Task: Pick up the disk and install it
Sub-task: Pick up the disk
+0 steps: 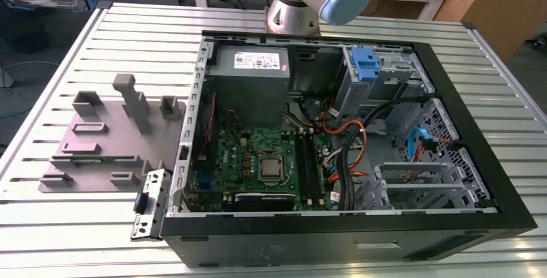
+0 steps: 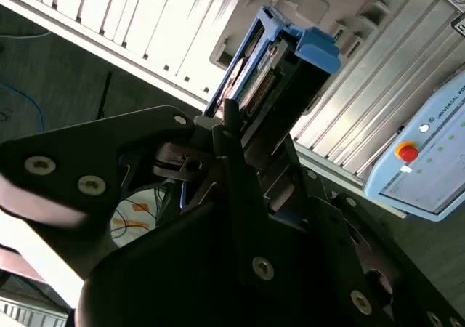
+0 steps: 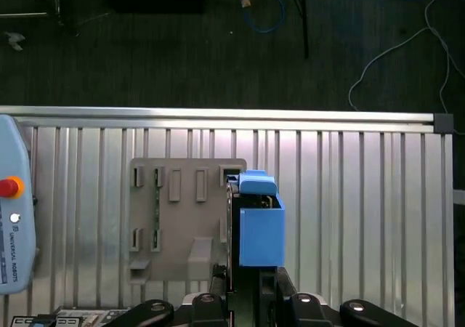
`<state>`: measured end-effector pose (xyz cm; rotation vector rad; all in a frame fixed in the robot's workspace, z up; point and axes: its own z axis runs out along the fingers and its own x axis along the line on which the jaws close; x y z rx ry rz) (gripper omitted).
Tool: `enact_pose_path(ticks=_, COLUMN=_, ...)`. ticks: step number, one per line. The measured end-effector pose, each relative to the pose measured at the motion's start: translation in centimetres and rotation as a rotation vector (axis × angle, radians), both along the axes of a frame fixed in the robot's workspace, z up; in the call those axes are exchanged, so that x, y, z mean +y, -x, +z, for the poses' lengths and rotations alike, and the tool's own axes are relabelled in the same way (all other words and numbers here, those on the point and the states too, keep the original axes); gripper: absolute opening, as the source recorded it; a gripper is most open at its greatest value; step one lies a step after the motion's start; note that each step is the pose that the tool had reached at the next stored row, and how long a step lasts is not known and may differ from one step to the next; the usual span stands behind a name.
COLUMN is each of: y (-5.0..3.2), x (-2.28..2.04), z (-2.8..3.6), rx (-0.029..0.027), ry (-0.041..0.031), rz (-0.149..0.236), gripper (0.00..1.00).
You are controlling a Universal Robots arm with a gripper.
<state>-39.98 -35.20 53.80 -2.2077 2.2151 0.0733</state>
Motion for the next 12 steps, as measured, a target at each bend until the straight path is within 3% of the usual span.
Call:
enact_pose_path(ticks=2, y=0.0, x=0.0, z=0.64, rx=0.0, ry=-0.0001, rz=0.0, gripper=0.35)
enact_pose_path(ticks=12, y=0.0, x=0.0, z=2.18, rx=0.0, ry=0.0, rz=0.0, gripper=0.35)
